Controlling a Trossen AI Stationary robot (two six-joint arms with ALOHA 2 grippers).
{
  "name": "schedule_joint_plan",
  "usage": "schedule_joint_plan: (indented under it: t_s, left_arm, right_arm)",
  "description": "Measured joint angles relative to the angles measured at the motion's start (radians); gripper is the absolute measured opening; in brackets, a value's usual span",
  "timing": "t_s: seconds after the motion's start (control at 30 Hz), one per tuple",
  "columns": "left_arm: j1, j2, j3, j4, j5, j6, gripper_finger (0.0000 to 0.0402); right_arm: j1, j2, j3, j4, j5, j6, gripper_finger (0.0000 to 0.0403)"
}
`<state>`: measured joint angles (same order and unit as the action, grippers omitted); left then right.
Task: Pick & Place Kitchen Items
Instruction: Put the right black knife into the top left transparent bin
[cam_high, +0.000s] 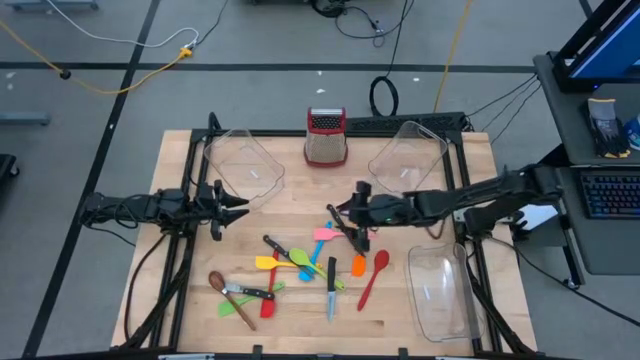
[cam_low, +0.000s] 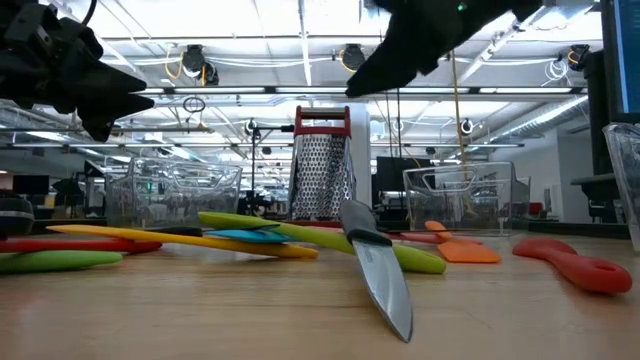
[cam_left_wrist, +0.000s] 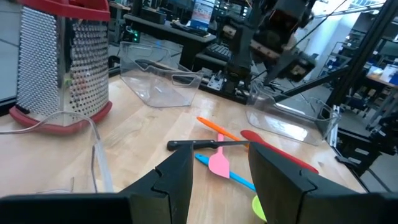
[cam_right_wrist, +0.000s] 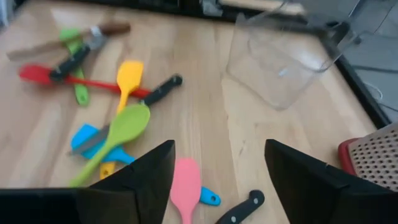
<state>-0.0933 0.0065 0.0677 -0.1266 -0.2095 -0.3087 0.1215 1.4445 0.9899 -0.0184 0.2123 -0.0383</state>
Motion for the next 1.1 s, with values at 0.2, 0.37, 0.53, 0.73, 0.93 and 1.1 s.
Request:
schedule_joint_plan:
  t_s: [0.2, 0.37, 0.53, 0.73, 0.93, 1.1]
  left_arm:
    - [0.000, 0.000, 0.000, -0.002, 0.008, 0.016, 0.0157]
    - [0.000, 0.000, 0.000, -0.003, 0.026, 0.018, 0.0157]
    - [0.000, 0.000, 0.000, -0.004, 0.028, 0.018, 0.0157]
    - [0.000, 0.000, 0.000, -0.004, 0.029, 0.019, 0.0157]
    - [0.000, 0.000, 0.000, -0.004, 0.029, 0.019, 0.0157]
    - [0.000, 0.000, 0.000, -0.003, 0.028, 0.020, 0.0157]
  right_arm:
    - [-0.026, 0.116, 0.056, -0.044, 0.000, -0.009, 0.0287]
    - [-0.083, 0.176, 0.065, -0.080, 0.001, 0.059, 0.0305]
    - [-0.145, 0.225, 0.065, -0.091, 0.001, 0.118, 0.0306]
    - [-0.179, 0.246, 0.064, -0.129, -0.004, 0.176, 0.0306]
    - [-0.179, 0.253, 0.064, -0.164, -0.019, 0.217, 0.0306]
    - [-0.179, 0.297, 0.063, -0.186, -0.027, 0.243, 0.0306]
